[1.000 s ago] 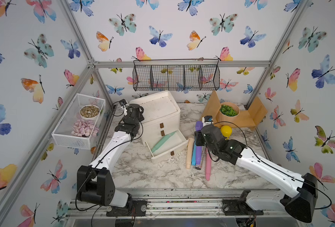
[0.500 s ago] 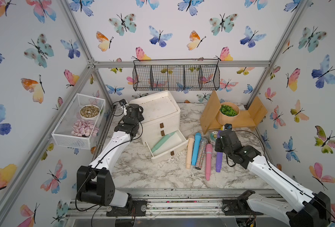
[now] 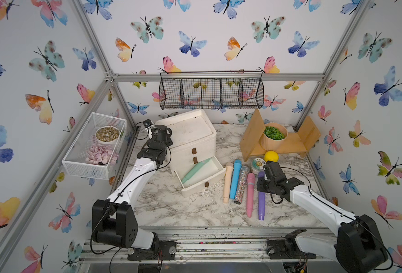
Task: Take the microphone out of the drawer
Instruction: Place the microphone at the center of the board.
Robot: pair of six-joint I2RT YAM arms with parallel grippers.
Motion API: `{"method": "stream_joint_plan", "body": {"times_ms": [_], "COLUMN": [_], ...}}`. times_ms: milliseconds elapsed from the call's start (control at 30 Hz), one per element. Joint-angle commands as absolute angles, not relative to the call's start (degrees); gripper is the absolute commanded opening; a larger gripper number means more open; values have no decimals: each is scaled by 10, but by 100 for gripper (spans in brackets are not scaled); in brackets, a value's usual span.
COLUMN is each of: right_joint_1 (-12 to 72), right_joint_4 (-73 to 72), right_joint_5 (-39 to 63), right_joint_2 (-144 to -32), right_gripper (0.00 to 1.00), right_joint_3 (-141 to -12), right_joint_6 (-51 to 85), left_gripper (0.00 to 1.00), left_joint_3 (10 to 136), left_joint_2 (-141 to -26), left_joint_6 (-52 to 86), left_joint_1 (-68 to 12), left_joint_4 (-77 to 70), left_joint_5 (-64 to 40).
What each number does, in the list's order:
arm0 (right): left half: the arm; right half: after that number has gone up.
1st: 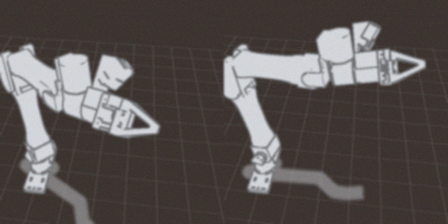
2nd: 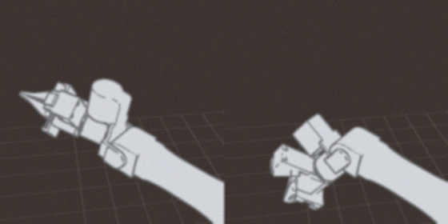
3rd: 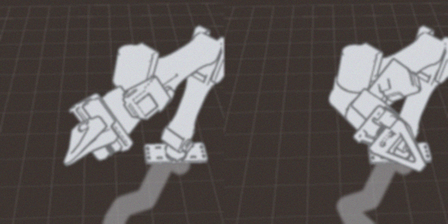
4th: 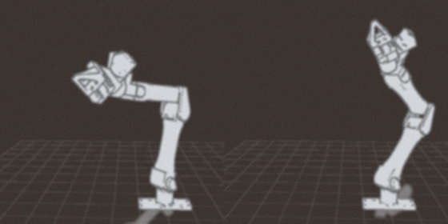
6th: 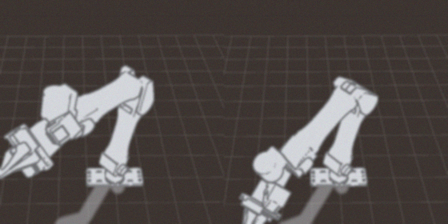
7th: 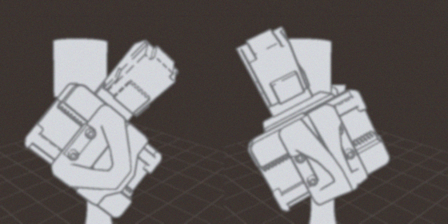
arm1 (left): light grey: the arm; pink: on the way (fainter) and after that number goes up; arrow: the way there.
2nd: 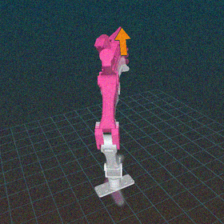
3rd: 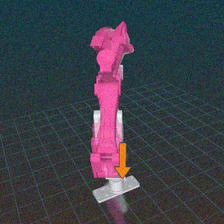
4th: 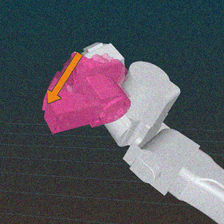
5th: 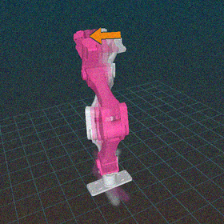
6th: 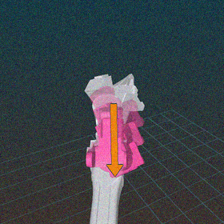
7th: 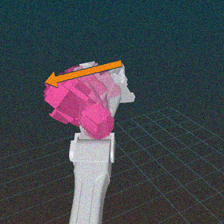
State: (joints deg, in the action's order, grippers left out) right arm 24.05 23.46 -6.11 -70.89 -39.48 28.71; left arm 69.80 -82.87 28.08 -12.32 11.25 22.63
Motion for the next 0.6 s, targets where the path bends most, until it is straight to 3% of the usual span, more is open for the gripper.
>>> {"method": "stream_joint_plan", "body": {"times_ms": [0, 400, 567], "right_joint_1": [236, 216, 210], "right_joint_4": [200, 173, 162], "right_joint_5": [-27, -26, -17], "right_joint_2": [-731, -801, -823], "right_gripper": [29, 34, 42], "right_joint_3": [-393, -410, -414], "right_joint_6": [277, 270, 273], "left_gripper": [39, 41, 43], "left_joint_3": [701, 707, 709], "left_joint_2": [-834, -831, -829], "left_joint_6": [272, 269, 267], "left_joint_1": [-122, -122, -122], "left_joint_4": [170, 174, 177], "left_joint_5": [214, 212, 209]}}
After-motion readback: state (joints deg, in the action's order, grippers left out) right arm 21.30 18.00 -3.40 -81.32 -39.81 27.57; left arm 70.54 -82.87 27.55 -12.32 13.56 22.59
